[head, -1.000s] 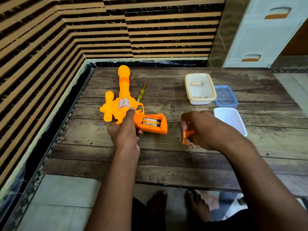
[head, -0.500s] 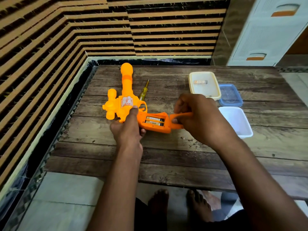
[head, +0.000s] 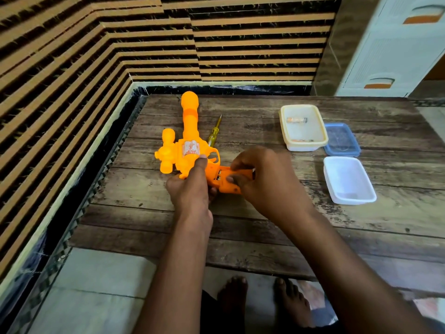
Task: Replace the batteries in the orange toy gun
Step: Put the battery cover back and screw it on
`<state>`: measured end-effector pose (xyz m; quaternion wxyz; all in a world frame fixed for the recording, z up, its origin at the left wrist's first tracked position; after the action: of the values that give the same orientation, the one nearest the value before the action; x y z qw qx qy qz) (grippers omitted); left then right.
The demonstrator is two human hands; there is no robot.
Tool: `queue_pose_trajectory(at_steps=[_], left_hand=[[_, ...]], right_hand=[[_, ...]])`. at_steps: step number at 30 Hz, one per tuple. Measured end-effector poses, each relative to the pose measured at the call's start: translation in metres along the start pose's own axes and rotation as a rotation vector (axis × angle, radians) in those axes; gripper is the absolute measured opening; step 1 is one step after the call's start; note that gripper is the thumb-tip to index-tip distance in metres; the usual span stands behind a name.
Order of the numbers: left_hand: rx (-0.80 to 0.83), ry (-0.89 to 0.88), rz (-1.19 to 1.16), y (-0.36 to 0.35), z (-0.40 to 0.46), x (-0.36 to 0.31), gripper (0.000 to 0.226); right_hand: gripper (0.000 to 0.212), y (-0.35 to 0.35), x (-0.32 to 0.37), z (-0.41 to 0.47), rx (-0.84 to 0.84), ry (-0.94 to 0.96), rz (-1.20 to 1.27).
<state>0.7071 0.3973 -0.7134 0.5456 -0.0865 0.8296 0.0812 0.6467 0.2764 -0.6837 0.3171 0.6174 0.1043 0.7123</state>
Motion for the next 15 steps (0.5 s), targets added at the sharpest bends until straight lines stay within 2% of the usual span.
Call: queue_pose_trajectory(at_steps=[5, 9, 12, 15], left_hand=[[0.001, 0.006, -0.013, 0.000, 0.001, 0.000, 0.015], [0.009, 0.022, -0.013, 0.001, 0.003, 0.000, 0.015], [0.016, 0.022, -0.003, 0.001, 0.004, 0.001, 0.014], [0.013, 0.007, 0.010, 0.000, 0.005, 0.003, 0.013]], right_hand=[[0.022, -0.004, -0.010, 0.000, -0.015, 0.171, 0.004], [0.015, -0.005, -0.015, 0.002, -0.136, 0.127, 0.146], [0.009, -0.005, -0.018, 0.006, -0.152, 0.106, 0.124], [0.013, -0.005, -0.016, 0.006, -0.126, 0.135, 0.061]])
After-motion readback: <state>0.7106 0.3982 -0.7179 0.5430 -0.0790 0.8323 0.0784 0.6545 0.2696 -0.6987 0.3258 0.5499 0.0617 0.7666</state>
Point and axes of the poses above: each hand's wrist, its own z-axis towards the middle knuckle, its own y-axis out of the back of the hand, x = y × z, the point moved 1 cm from there along z, towards the middle knuckle, and after that the axes turned 12 degrees about z, right-handed, at the moved point
